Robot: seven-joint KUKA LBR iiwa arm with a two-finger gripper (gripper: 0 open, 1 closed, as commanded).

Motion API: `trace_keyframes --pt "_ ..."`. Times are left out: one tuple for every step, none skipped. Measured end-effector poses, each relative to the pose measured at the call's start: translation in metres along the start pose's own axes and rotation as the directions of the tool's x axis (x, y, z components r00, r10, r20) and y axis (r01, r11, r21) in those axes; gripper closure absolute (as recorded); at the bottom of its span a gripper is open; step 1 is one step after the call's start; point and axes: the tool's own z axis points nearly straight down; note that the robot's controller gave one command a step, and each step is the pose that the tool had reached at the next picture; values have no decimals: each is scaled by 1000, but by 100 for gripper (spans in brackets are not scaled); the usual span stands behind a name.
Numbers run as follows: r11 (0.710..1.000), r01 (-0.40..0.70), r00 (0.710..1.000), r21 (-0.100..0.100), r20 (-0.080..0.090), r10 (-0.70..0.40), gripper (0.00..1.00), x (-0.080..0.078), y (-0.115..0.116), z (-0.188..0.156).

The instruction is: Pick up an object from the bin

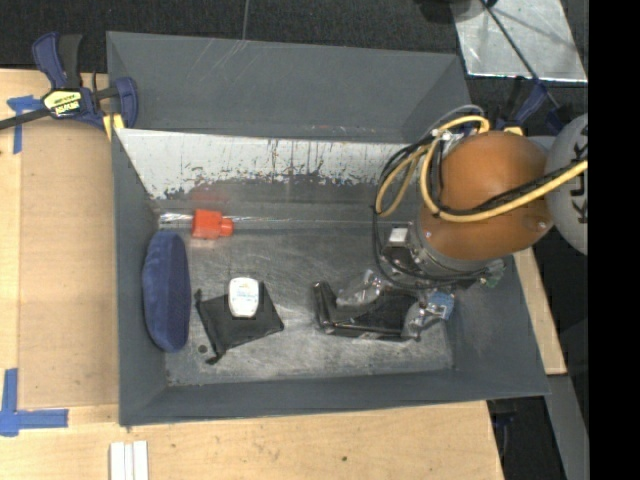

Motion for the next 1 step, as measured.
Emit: trace_keyframes --pt "982 186 983 12 7 -186 0 1 -12 23"
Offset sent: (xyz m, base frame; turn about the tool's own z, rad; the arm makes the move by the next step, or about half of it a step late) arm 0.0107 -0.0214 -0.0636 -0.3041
